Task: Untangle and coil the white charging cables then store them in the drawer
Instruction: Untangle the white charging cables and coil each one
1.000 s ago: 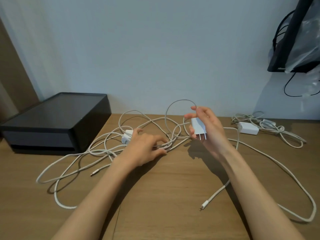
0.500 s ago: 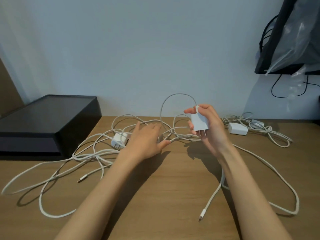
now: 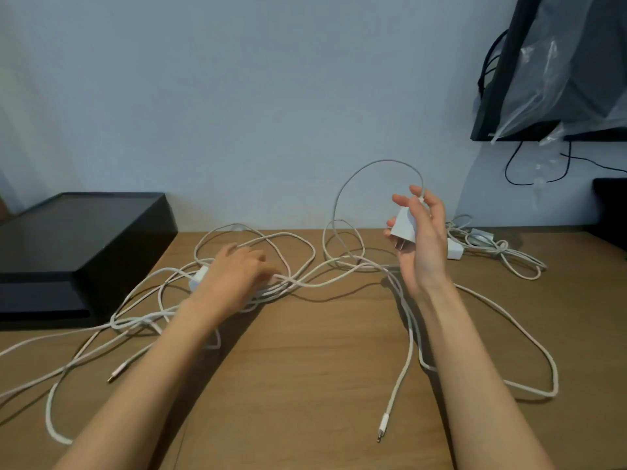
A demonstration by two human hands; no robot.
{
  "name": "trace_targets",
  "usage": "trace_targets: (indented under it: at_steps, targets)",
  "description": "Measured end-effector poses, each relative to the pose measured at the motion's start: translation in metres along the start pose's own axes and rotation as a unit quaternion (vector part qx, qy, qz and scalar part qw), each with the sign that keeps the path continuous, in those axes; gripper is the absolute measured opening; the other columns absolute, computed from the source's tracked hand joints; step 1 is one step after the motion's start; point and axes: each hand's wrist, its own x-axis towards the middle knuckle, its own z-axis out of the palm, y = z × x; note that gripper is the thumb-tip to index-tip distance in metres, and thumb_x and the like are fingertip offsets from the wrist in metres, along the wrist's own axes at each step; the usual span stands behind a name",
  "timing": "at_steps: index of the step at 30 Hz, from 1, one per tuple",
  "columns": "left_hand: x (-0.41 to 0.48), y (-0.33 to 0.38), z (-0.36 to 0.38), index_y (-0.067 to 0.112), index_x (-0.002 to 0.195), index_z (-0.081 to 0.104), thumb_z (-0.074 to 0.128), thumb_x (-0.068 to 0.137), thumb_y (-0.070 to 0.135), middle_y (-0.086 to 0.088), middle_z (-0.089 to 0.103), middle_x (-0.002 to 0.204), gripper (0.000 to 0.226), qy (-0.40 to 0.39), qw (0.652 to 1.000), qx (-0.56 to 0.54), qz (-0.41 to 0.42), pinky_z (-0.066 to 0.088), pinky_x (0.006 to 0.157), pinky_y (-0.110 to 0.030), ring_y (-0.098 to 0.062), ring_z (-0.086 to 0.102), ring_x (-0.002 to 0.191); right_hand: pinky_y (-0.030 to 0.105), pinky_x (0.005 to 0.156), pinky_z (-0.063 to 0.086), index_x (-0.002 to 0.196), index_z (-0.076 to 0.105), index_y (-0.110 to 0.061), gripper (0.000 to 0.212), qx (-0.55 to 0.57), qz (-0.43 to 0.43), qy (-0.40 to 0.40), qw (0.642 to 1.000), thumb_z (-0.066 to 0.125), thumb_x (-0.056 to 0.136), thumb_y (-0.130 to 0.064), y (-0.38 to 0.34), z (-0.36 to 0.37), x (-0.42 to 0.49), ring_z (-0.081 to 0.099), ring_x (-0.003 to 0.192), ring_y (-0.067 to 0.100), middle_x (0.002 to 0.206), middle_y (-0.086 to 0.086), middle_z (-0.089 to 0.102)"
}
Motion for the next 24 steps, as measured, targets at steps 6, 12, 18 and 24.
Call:
trace_targets:
  at_steps: [6,12,18,24]
  targets:
    - [-0.005,-0.002,-0.012,0.033,0.124,0.060,0.045,0.089,0.007,0.009,0.051,0.120,0.046,-0.041,0.985,-0.165,-0.007,0.027,0.090,-0.021,-0.014,0.041,0.117,0.023,0.057,0.044,0.113,0.057,-0.022,0.019,-0.054,-0.005,0.022,0.998,0.055,0.095,-0.016,0.005,0.000,0.001,0.054,0.065,0.011,0.107,0.002,0.063]
    - [0.029,0.041,-0.031,0.016,0.086,0.078,0.038,0.092,0.016,0.009,0.067,0.109,0.040,-0.054,0.921,-0.377,-0.079,0.038,0.081,-0.018,-0.005,0.057,0.101,0.023,0.052,0.045,0.107,0.062,-0.027,0.019,-0.123,0.011,0.005,0.992,0.056,0.093,-0.016,0.014,-0.002,0.001,0.055,0.061,0.011,0.105,0.003,0.064]
    - [0.063,0.076,-0.012,0.009,0.076,0.064,0.045,0.088,0.031,-0.011,0.066,0.076,0.031,-0.059,0.920,-0.360,-0.144,0.041,0.060,-0.028,-0.021,0.059,0.071,0.022,0.050,0.045,0.108,0.062,-0.026,0.018,-0.118,0.025,0.020,0.993,0.056,0.094,-0.016,0.018,-0.005,0.004,0.054,0.061,0.012,0.103,0.003,0.066]
    - [0.064,0.096,0.029,0.008,0.120,0.051,0.045,0.088,0.030,-0.011,0.043,0.122,0.039,-0.023,0.980,-0.144,-0.139,0.035,0.097,-0.040,-0.030,0.039,0.117,0.022,0.050,0.045,0.113,0.059,-0.019,0.020,-0.098,0.027,0.041,0.994,0.055,0.094,-0.015,0.020,-0.005,0.007,0.054,0.059,0.011,0.095,-0.004,0.067]
